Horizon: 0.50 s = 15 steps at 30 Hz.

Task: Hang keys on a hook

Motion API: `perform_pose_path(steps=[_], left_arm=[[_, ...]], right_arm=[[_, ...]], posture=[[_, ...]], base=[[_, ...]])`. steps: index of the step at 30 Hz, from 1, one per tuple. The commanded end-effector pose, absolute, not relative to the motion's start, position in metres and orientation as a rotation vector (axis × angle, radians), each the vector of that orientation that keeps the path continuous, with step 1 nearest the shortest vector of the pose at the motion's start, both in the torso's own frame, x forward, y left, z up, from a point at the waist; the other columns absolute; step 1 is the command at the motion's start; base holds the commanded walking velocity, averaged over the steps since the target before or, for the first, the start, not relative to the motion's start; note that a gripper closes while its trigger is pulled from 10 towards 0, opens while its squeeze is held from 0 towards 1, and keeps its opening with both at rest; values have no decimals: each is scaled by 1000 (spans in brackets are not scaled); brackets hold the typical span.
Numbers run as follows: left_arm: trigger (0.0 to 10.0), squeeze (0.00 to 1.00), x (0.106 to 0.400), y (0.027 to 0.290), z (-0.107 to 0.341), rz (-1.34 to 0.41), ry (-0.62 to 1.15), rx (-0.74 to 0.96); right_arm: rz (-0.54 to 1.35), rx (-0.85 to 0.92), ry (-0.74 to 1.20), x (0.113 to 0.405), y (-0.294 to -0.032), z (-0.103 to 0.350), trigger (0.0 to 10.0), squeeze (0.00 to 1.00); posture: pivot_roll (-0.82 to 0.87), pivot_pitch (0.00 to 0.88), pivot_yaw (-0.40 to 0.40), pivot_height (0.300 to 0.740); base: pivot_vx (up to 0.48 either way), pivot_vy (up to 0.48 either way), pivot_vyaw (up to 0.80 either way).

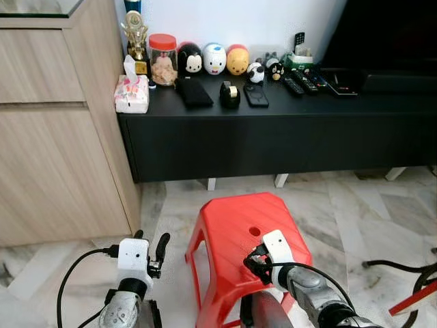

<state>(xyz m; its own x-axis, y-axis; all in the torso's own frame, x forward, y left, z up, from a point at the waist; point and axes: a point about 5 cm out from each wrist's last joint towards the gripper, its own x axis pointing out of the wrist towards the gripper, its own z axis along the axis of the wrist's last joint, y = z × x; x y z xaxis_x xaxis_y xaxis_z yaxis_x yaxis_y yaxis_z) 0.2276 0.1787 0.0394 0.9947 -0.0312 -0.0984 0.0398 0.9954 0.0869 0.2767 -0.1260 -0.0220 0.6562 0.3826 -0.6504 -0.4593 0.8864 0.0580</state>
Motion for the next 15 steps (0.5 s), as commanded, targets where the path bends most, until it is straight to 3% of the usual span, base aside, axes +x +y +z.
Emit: perform_pose_path(steps=[1,15], left_arm=[[10000,0,226,175,41,-43,99,89],[10000,0,216,174,57,-47,79,102]], right_arm=[[466,-134,708,280,-130,-20,10000,0],[447,-120,662,286,-128,-14,10000,0]], posture=[[9,114,-148,583],[21,174,-149,583]], base=[[0,0,0],[0,0,0]])
